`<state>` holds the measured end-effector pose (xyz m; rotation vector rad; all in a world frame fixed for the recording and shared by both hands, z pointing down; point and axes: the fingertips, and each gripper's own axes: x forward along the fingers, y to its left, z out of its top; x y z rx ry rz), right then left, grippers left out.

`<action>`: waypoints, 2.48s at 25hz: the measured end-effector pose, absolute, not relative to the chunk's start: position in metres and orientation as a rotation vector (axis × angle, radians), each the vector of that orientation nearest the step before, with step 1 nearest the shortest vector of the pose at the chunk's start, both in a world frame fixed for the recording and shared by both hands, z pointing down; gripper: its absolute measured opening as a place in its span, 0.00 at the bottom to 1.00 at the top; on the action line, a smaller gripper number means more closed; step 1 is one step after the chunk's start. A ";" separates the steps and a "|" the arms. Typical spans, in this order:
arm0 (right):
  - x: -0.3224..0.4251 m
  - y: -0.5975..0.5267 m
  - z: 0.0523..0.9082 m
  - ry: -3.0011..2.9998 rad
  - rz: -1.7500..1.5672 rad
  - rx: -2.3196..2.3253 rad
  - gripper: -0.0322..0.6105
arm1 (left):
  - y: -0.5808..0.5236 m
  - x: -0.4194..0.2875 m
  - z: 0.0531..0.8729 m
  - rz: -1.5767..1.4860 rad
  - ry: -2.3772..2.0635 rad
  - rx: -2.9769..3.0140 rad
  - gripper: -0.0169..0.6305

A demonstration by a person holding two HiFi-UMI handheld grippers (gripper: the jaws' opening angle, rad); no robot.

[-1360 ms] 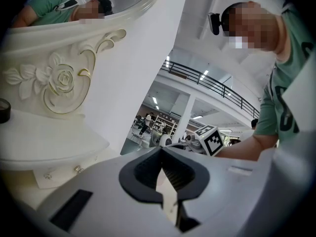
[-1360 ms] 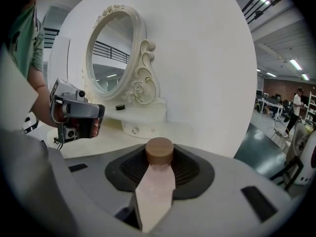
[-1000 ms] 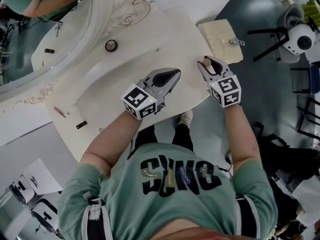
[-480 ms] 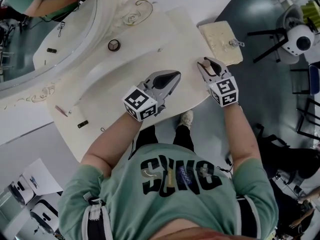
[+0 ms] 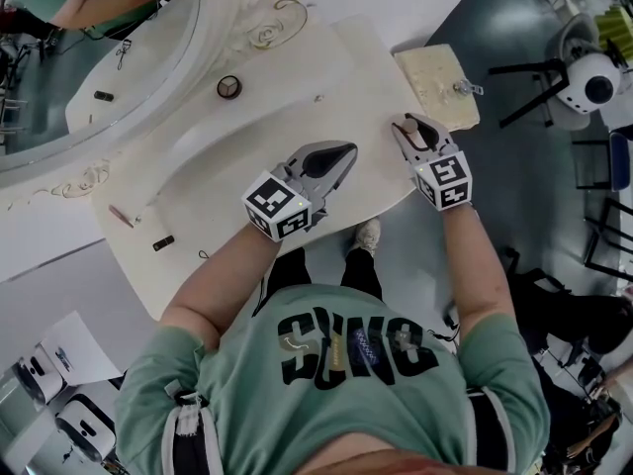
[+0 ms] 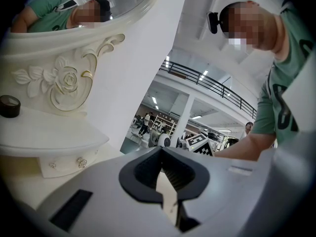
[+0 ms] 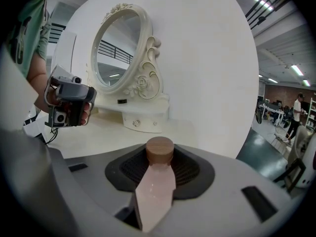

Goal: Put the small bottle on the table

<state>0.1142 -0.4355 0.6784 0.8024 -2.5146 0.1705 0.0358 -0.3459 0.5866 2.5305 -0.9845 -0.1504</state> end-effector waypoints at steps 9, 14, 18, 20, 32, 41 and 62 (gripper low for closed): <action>0.114 -0.436 0.680 -2.495 0.209 0.796 0.25 | -0.343 0.036 0.581 -0.163 -0.981 2.525 0.04; 0.108 -0.432 0.660 -2.511 0.186 0.772 0.38 | -0.329 0.038 0.565 -0.174 -0.962 2.523 0.04; 0.107 -0.428 0.620 -2.557 0.167 0.794 0.39 | -0.324 0.035 0.540 -0.165 -0.962 2.545 0.04; 0.107 -0.423 0.598 -2.578 0.175 0.799 0.39 | -0.323 0.033 0.525 -0.163 -0.970 2.562 0.04; 0.124 -0.389 0.469 -2.668 0.169 0.819 0.37 | -0.313 0.032 0.420 -0.221 -0.949 2.675 0.04; 0.149 -0.358 0.386 -2.712 0.107 0.889 0.24 | -0.296 0.034 0.365 -0.223 -0.937 2.735 0.04; 0.189 -0.337 0.352 -2.762 0.158 0.921 0.04 | -0.298 0.035 0.337 -0.220 -0.939 2.761 0.04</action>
